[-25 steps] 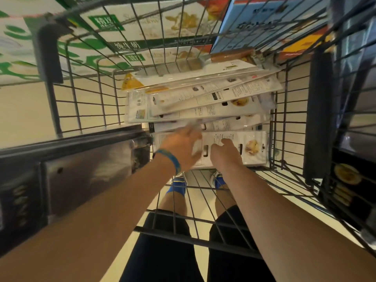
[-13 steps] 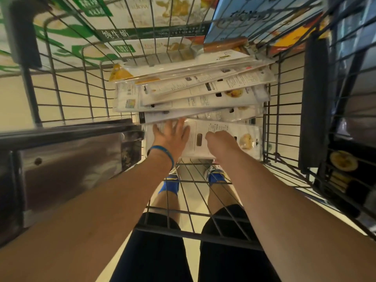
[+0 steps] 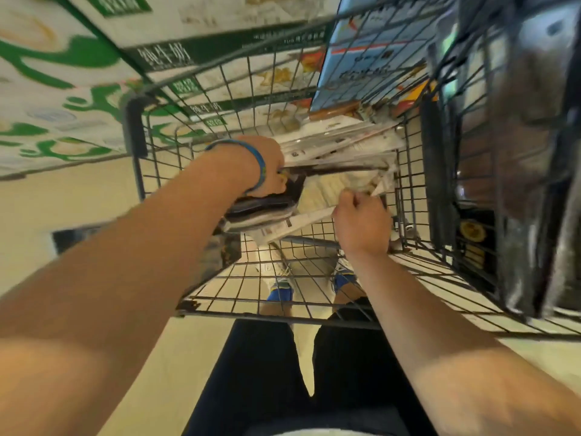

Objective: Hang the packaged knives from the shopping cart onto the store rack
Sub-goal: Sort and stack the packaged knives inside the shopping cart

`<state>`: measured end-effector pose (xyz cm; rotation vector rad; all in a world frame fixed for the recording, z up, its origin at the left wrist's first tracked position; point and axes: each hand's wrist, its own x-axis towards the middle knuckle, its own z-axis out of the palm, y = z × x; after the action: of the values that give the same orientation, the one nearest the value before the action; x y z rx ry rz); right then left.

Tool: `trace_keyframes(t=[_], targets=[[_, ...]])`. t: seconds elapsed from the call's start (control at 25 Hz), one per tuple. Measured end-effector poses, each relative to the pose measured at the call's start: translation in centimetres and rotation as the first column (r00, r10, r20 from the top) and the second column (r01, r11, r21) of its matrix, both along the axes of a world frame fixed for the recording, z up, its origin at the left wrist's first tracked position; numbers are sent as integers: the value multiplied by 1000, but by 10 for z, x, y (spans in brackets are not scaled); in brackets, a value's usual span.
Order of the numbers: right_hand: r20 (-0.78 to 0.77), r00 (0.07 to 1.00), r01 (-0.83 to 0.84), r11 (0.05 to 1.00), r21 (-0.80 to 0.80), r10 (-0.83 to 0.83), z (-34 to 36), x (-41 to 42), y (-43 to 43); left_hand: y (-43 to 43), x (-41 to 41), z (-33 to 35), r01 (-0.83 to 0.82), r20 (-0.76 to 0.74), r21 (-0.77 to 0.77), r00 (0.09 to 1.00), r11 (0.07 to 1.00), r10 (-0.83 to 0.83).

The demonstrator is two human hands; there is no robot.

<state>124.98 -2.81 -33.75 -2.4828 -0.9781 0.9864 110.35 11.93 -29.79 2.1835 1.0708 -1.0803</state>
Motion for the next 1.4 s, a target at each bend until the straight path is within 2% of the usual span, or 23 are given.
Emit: trace_keyframes(t=[0.08, 0.16, 0.24, 0.32, 0.44, 0.56, 0.68, 0.76, 0.88, 0.96, 1.0, 1.08, 1.16, 1.28, 1.4], targets=[[-273, 956, 67, 987, -146, -106, 24, -5, -10, 13, -3, 39, -68, -73, -63, 995, 996, 63], [-512, 809, 137, 939, -316, -291, 47, -18, -13, 6, -14, 68, -206, -82, -48, 976, 977, 202], [-657, 620, 182, 892, -413, -430, 74, -34, -6, -15, -32, 98, -418, -5, -14, 908, 908, 418], [-736, 505, 210, 892, -401, -450, 97, -48, -3, -40, -53, 120, -627, 127, -28, 770, 778, 625], [-777, 450, 292, 895, -338, -440, 133, -60, -7, -79, -77, 151, -764, 315, -81, 590, 641, 743], [-764, 432, 451, 848, -277, -479, 163, -63, -10, -104, -80, 169, -865, 360, -203, 369, 458, 857], [-829, 338, 553, 807, -208, -446, 190, -62, -16, -121, -77, 184, -909, 379, -338, 105, 243, 920], [-889, 327, 508, 853, -121, -320, 206, -57, -19, -133, -71, 197, -907, 426, -390, -24, 159, 904], [-932, 355, 409, 909, 81, -77, 237, -35, 2, -132, -50, 229, -947, 685, -244, -17, 208, 728], [-910, 414, 362, 914, 180, 15, 266, -15, 25, -121, -28, 253, -960, 800, -219, -75, 173, 595], [-888, 459, 355, 910, 215, 31, 282, -1, 33, -117, -13, 265, -963, 825, -219, -97, 156, 556], [-816, 573, 298, 908, 293, 75, 302, 20, 38, -120, 11, 279, -974, 825, -186, -83, 129, 559], [-736, 654, 209, 894, 395, 172, 315, 37, 33, -133, 29, 282, -967, 815, -237, -143, 98, 561], [-718, 639, 183, 851, 492, 278, 340, 60, 32, -137, 52, 297, -944, 869, -315, -244, 101, 430], [-698, 640, 248, 773, 583, 321, 375, 81, 40, -125, 79, 325, -879, 853, -451, -375, 152, 363]])
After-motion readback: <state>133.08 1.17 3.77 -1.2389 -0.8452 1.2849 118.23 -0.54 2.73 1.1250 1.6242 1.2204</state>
